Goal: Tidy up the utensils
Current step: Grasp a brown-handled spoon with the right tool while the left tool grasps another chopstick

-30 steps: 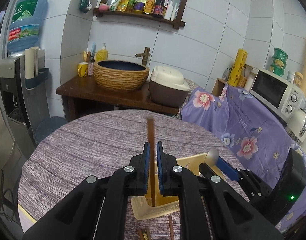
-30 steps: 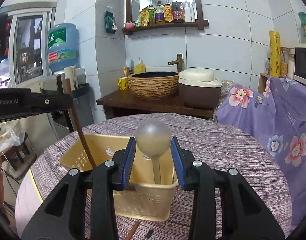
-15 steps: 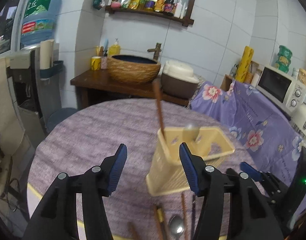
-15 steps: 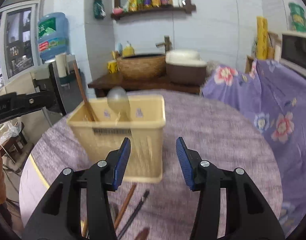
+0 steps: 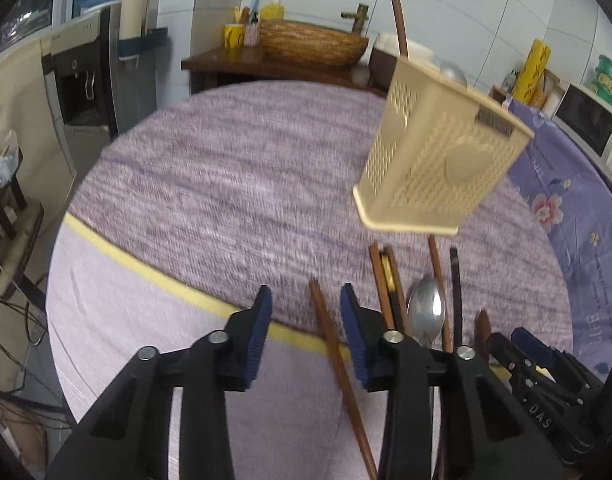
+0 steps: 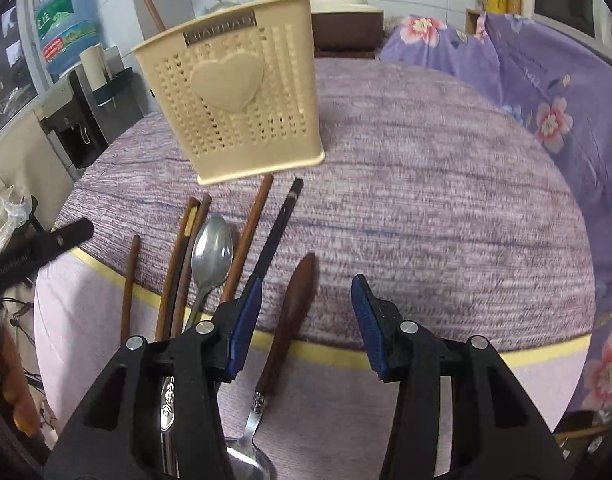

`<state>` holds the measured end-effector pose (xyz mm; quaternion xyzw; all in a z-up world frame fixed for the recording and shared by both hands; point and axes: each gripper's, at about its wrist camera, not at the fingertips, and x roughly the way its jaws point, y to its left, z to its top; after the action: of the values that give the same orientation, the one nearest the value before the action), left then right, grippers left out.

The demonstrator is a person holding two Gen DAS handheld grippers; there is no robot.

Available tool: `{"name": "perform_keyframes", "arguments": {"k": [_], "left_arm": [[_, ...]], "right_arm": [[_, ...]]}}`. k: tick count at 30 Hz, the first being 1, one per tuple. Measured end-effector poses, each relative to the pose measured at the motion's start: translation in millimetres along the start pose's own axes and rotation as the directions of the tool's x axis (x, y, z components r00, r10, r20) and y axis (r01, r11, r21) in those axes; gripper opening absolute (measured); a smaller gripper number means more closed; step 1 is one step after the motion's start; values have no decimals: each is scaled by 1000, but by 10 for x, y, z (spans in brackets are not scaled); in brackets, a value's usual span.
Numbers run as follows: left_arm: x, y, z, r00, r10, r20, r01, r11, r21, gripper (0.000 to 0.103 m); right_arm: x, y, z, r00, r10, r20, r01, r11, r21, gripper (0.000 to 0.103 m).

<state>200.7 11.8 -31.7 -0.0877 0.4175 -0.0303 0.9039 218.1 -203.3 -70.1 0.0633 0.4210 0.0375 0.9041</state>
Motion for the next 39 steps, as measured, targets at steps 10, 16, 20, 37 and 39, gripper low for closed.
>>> {"name": "perform_keyframes", "arguments": {"k": [10,16,20,37,39], "left_arm": [[131,-64,-202,998,-2,-57,2,1000,5,17],[194,-115,-258,995,-26,-96,26,1000,1,16],[244,-163,-252,994,-17,-105,18,1000,5,16],[427,-301,-84,993,28,-115,-22,999,47,11],[435,-308,-77,993,30,-112,-24,999,48,10]], "right_arm": [[113,65,-72,998,-40,-40,42,999,26,32],[119,77,-79,998,-47,-38,48,999,23,29],[131,69,-58,998,-48,-39,49,999,19,26],[245,63,87,999,-20,-41,21,999,41,19],[251,59,91,999,-18,-39,20,999,43,19]]}}
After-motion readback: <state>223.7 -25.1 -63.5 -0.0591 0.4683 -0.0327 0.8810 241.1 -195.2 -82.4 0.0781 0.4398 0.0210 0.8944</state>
